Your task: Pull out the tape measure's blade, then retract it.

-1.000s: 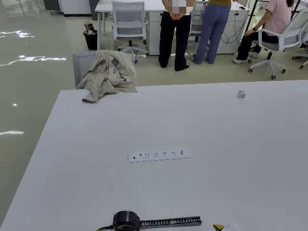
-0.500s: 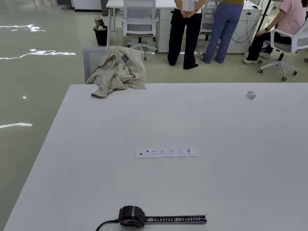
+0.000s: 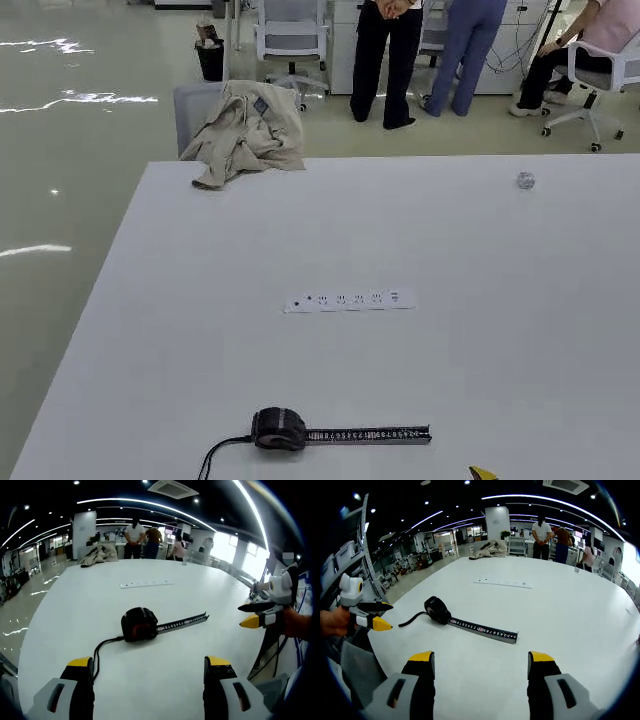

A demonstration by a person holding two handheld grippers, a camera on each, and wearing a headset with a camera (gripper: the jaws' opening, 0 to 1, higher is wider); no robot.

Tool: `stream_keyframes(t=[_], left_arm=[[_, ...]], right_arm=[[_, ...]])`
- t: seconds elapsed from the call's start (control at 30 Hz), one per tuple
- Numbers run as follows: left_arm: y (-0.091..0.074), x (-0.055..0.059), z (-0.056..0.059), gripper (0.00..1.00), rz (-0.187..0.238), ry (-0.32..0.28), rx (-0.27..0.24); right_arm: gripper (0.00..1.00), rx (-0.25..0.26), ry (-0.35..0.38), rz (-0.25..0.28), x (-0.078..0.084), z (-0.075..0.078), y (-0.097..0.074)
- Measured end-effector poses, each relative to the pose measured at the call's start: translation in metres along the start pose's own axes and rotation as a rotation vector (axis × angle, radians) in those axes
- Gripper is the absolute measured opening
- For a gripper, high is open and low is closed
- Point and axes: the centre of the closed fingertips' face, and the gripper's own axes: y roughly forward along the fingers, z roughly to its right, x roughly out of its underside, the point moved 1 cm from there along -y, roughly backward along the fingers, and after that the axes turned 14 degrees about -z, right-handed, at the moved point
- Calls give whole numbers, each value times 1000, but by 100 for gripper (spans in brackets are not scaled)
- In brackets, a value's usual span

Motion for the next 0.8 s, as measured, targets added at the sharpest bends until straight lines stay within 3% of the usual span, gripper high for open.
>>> stream_keyframes(t=[0.43,0.8], left_arm=[[-19,8,-6,95,1,-88,-43],[-34,14,4,96,-8,-98,-41]], right_arm=[[84,5,40,-44,20,-13,-18],[87,9,37,-14,13,-27,-45]])
